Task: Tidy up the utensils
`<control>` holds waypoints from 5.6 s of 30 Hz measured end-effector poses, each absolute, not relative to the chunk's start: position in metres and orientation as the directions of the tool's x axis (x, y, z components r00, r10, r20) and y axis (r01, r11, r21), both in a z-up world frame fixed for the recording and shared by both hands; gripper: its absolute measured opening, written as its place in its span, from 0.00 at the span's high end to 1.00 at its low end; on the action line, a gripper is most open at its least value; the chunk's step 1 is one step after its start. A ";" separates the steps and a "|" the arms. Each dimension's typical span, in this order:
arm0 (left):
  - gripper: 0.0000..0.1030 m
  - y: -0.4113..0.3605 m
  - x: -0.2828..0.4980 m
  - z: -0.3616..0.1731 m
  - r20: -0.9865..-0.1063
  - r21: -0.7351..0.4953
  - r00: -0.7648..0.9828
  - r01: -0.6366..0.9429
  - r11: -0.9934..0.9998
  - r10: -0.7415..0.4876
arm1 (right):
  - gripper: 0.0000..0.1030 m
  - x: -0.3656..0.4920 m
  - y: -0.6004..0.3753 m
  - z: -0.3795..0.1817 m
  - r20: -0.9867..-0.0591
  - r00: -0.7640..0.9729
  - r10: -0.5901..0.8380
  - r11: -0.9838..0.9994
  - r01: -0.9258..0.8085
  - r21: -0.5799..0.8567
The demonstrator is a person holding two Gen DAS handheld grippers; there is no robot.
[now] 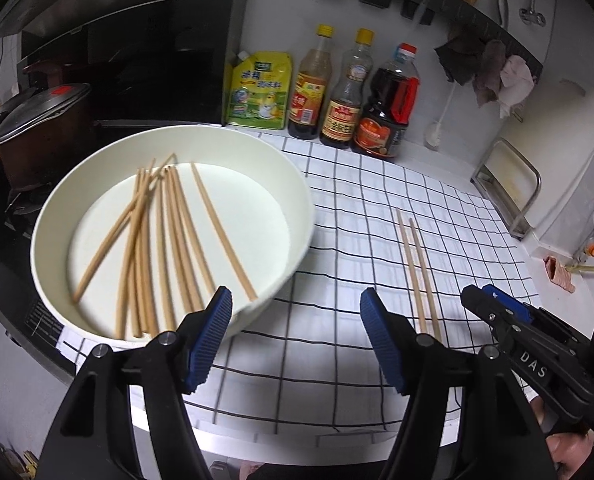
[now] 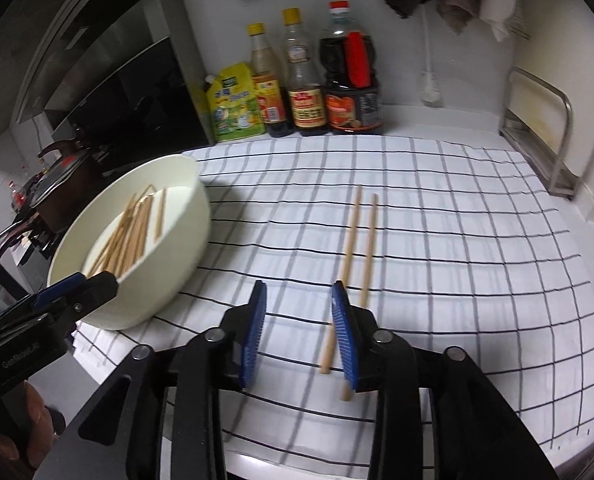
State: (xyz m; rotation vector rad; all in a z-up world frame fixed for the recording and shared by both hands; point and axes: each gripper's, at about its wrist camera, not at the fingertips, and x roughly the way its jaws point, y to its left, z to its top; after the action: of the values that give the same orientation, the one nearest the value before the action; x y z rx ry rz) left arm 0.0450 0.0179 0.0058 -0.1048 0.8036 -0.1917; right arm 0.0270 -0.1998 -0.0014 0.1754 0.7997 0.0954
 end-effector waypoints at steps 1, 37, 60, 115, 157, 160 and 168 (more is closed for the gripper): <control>0.36 0.013 0.045 0.005 -0.705 -0.165 0.676 0.138 0.977 -0.215 | 0.67 0.026 -0.206 -0.004 -0.708 0.693 0.136 0.983 -0.005 0.184; 0.31 -0.046 0.077 -0.030 -0.759 -0.153 0.606 0.187 0.970 -0.236 | 0.94 0.083 -0.218 -0.076 -0.821 0.569 0.043 0.999 -0.025 0.035; 0.13 -0.133 0.121 -0.069 -0.819 -0.049 0.546 0.235 0.971 -0.174 | 0.94 0.062 -0.316 -0.078 -0.809 0.584 0.059 0.974 0.144 0.174; 0.93 0.074 0.103 0.022 -0.722 -0.106 0.681 0.069 0.992 -0.125 | 0.94 0.112 -0.105 0.028 -0.657 0.658 0.368 0.929 -0.238 0.283; 0.26 0.164 0.086 0.013 -0.737 -0.095 0.676 -0.116 0.989 0.008 | 0.65 0.095 -0.027 0.018 -0.705 0.627 0.332 0.942 -0.255 0.217; 0.26 0.163 0.082 0.017 -0.731 -0.095 0.683 -0.111 0.989 0.007 | 0.64 0.090 -0.029 0.020 -0.702 0.628 0.335 0.941 -0.254 0.222; 0.23 0.157 0.073 0.028 -0.711 -0.076 0.703 -0.106 0.991 0.020 | 0.61 0.080 -0.028 0.028 -0.691 0.637 0.342 0.939 -0.261 0.224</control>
State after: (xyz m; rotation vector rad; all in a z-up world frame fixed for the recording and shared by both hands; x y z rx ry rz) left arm 0.0730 0.1575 0.0281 -0.1146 0.7888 0.0704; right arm 0.0800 -0.0276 0.0284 0.1065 0.8103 0.3446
